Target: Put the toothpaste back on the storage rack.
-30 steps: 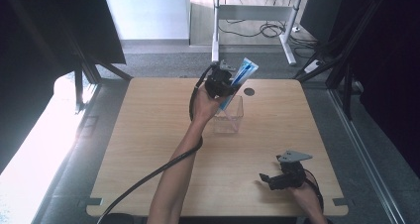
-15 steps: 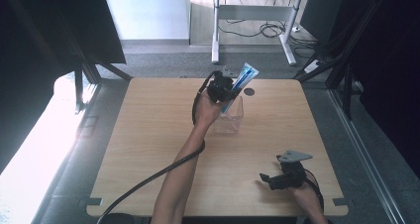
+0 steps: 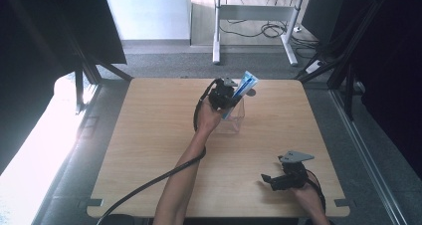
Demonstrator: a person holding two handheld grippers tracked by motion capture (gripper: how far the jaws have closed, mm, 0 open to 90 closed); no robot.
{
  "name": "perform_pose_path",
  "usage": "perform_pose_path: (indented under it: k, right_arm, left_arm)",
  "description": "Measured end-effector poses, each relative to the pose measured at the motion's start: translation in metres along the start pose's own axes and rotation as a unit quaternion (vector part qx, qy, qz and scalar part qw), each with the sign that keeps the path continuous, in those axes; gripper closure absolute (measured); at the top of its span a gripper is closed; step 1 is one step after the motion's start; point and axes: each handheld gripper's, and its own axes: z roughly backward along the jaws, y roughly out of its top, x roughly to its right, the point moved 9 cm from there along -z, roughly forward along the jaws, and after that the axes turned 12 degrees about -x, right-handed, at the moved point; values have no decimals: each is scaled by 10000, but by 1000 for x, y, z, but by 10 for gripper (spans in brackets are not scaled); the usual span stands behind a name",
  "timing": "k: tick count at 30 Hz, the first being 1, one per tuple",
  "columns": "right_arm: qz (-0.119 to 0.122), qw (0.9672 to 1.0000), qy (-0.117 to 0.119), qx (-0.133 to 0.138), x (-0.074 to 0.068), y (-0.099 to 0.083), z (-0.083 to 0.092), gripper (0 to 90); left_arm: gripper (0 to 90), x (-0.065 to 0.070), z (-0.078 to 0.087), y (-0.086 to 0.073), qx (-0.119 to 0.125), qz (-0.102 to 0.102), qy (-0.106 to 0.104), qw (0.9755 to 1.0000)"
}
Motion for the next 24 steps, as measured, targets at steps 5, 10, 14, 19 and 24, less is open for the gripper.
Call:
perform_pose_path:
  k: [5, 10, 14, 19, 24]
  right_arm:
    - [3, 10000, -2, -4, 0, 0, 0, 0]
    - [-7, 10000, -2, -8, 0, 0, 0, 0]
    - [-2, 10000, 0, -17, 0, 0, 0, 0]
    - [30, 10000, -10, -27, 0, -1, -1, 0]
    - [20, 10000, -11, -20, 0, 0, 0, 0]
  left_arm:
    - [723, 2, -4, -5, -48, -59, 26, 10000]
    - [722, 4, -9, -10, -88, -92, 39, 9999]
    - [720, 4, -10, -12, -82, -99, 17, 9999]
    - [717, 3, -9, -14, -88, -119, 11, 9999]
    - [714, 3, -11, -20, -133, -167, -10, 9998]
